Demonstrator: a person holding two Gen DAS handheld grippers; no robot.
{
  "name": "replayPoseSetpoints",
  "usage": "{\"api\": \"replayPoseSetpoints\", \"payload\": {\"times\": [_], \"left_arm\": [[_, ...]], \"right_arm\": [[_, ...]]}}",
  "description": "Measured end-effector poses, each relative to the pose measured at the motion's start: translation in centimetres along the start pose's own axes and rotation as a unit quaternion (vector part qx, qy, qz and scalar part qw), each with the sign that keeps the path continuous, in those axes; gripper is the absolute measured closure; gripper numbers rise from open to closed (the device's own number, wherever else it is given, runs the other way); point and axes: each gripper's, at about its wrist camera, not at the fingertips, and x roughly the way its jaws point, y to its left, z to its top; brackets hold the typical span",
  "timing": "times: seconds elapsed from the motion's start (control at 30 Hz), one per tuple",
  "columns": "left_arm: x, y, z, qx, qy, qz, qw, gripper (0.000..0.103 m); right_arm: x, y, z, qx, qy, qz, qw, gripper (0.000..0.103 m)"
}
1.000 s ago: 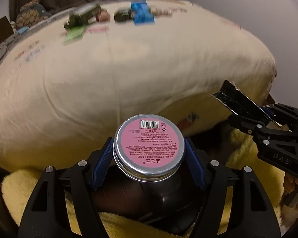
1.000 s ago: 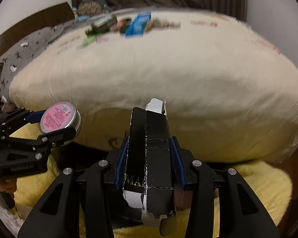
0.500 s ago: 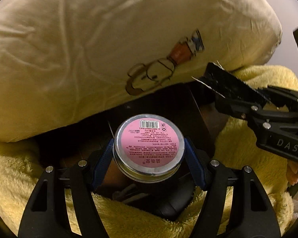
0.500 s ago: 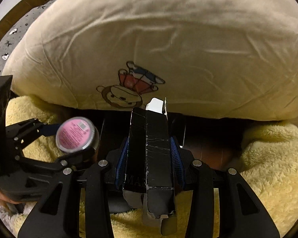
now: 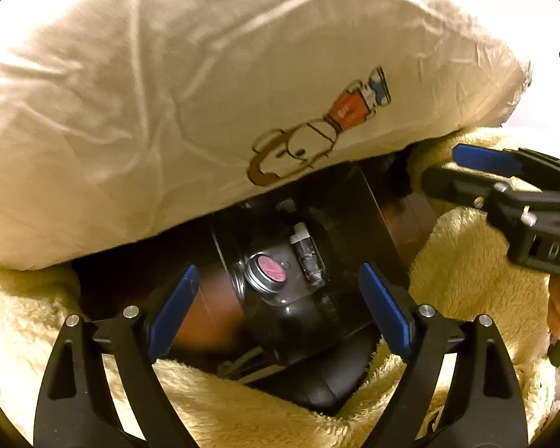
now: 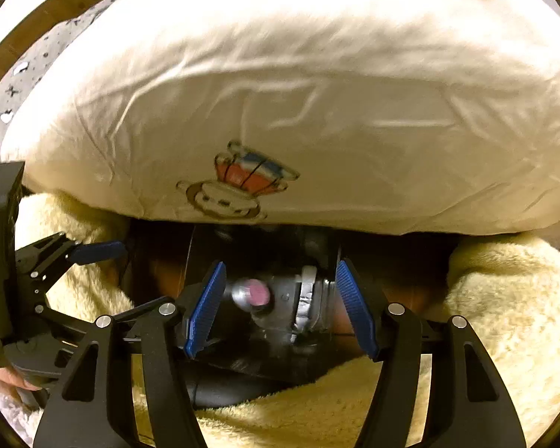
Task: Collect trash
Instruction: 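Lower both held items into the bin below the bed and open both tools, then grasp the green lotion bottle with the left tool while the right grasps the blue packet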
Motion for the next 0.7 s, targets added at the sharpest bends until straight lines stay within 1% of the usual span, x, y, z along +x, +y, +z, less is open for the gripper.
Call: {"api": "replayPoseSetpoints", "payload": {"times": [0.1,0.2,0.23,0.37,0.43,0.53,0.6,0.7], "left_arm": [[-1.5,0.6,0.4,-0.001,-0.015,0.010,0.9998,0.019],[-3.5,1.4,0.6,-0.004,-0.039,0.021,0.9990,0.019],[-4.5,1.9,0.8,-0.007,-0.052,0.029,0.9982,0.019],[-7.9,3.5,1.4,-0.017,-0.092,0.047,0.9945,0.018],[-9.8,4.3,2.1,-0.023,-0.116,0.056,0.9914,0.017],[-12.1,5.5,3.4,-0.030,-0.143,0.073,0.9866,0.015],[-12.6,6.4,3.9,-0.035,-0.153,0.081,0.9842,0.015],[-13.4,8.0,5.8,-0.043,-0.172,0.098,0.9792,0.015]], "right_arm": [[-1.2,-0.4,0.5,0.005,-0.021,-0.001,1.000,0.036],[-2.9,-0.3,1.2,0.005,-0.051,0.020,0.999,0.033],[-3.6,-0.2,1.5,0.001,-0.063,0.023,0.998,0.032],[-6.0,0.5,3.0,-0.013,-0.107,0.016,0.994,0.028],[-7.0,1.0,4.3,-0.020,-0.128,0.013,0.991,0.028],[-7.9,2.0,6.5,-0.032,-0.159,0.003,0.987,0.027],[-8.2,2.3,7.8,-0.035,-0.173,-0.001,0.984,0.027],[-8.3,2.4,10.6,-0.027,-0.188,-0.004,0.982,0.027]]}}
